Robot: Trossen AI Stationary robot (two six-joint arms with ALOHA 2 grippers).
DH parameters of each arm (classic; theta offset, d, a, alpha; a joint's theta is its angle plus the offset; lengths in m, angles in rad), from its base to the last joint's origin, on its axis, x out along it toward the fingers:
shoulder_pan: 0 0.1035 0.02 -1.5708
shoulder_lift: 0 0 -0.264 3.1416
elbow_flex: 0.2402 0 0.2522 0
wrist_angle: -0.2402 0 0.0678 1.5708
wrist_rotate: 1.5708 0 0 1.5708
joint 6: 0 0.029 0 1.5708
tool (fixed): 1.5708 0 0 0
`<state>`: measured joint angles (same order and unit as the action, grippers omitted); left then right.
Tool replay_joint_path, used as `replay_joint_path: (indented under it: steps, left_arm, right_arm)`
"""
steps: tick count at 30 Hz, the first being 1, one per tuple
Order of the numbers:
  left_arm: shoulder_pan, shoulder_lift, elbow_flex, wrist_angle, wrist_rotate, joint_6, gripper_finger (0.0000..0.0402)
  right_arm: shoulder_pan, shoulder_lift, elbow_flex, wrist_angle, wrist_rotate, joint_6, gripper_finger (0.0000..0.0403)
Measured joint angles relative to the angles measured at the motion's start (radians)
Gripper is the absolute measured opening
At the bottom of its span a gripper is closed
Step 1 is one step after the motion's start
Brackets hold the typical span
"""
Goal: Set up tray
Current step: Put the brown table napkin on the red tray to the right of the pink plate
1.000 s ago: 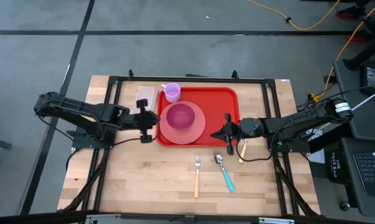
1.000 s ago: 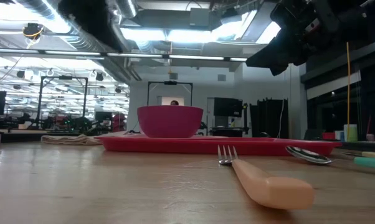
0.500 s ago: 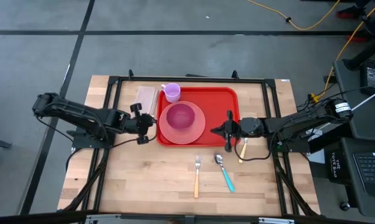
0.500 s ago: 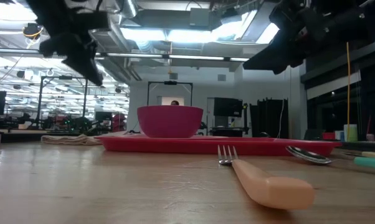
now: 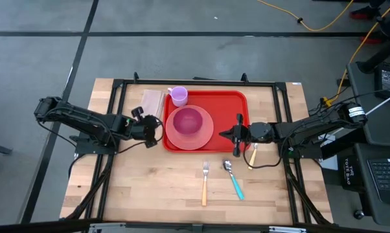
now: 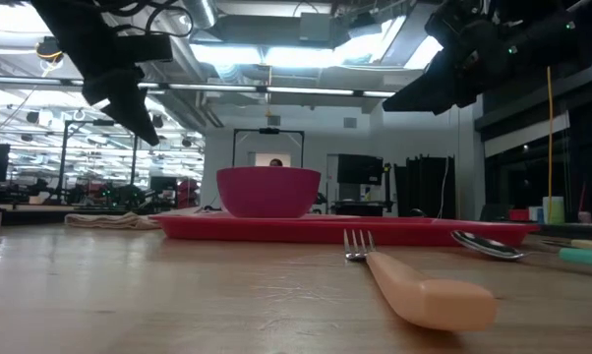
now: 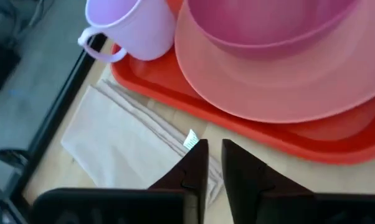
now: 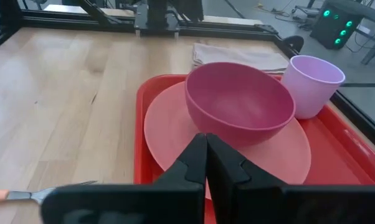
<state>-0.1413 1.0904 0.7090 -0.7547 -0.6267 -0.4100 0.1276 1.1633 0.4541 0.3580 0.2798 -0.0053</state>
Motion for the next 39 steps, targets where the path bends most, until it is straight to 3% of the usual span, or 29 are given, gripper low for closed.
replay_joint_path:
  steps: [8,18,32,39]
  left_arm:
    - [-0.001,0.000,0.000,-0.003,0.017,-0.160,0.0106]
    - [-0.001,0.039,0.000,-0.005,0.098,-0.250,0.0172]
    - [-0.001,0.186,0.000,-0.004,0.123,-0.160,0.0177]
    - [0.003,0.222,0.000,-0.007,0.075,-0.297,0.0180]
  right_arm:
    - [-0.014,0.000,0.000,0.020,-0.003,-0.099,0.0009]
    - [-0.083,0.000,0.000,0.035,-0.019,-0.051,0.0009]
    - [-0.108,0.000,0.000,0.073,-0.019,-0.053,0.0009]
    - [-0.108,0.000,0.000,0.072,-0.019,-0.025,0.0009]
